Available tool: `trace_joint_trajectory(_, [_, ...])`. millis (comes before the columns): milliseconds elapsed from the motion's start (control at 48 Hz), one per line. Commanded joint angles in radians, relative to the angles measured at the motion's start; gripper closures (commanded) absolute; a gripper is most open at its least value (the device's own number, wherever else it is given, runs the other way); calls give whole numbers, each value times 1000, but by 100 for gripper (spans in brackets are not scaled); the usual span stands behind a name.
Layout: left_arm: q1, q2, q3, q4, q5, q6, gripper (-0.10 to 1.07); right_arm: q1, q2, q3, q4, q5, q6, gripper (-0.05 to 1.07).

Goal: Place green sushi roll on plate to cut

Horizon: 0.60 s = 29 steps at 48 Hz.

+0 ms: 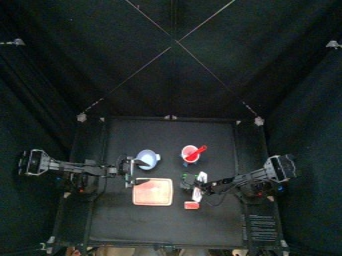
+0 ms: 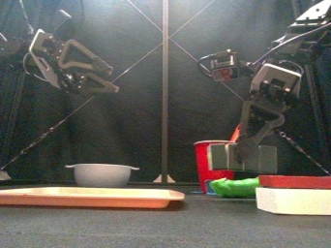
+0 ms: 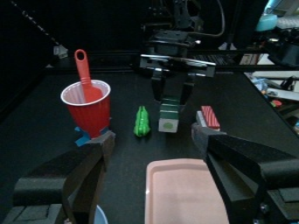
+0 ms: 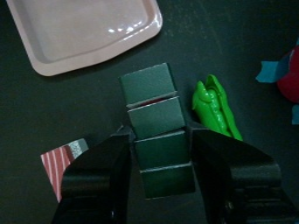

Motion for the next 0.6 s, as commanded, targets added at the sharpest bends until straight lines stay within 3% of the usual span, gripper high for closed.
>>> trace_joint_trajectory(0, [-2, -2, -9, -2, -9, -2, -6, 2, -28, -29, 3, -2, 0, 33])
trace_joint_trajectory(208, [-2, -18, 28, -34, -6, 2, -6, -6, -28, -74, 55, -2, 8, 33])
trace_joint_trajectory(583, [2, -55, 57, -75, -5, 2, -6, -52, 17, -241, 319, 3, 15, 33])
